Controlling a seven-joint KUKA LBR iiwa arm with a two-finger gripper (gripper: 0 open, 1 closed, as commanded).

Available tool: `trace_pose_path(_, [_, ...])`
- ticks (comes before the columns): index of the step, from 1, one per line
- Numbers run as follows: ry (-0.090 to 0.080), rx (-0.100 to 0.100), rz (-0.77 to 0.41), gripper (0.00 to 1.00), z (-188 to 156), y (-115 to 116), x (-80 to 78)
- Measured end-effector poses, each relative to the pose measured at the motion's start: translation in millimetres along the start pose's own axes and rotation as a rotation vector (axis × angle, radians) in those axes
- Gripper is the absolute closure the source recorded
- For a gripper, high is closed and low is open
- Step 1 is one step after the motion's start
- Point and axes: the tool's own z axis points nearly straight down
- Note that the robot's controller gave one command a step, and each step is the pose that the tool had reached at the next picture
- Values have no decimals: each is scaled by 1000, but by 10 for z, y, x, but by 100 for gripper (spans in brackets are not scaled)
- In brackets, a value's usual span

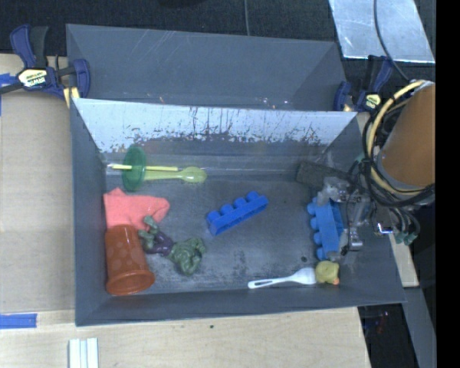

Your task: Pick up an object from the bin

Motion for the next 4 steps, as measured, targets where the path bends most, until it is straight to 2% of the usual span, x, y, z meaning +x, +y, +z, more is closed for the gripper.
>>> trace_pose_path(1, [-9,1,-2,0,-45,7,-18])
trace_pose_path(2, [-9,1,14,0,108,839,-80])
trace_pose_path(3, [-7,1,74,0,399,1507,9])
trace_pose_path(4, [-15,2,172,0,334,1459,-386])
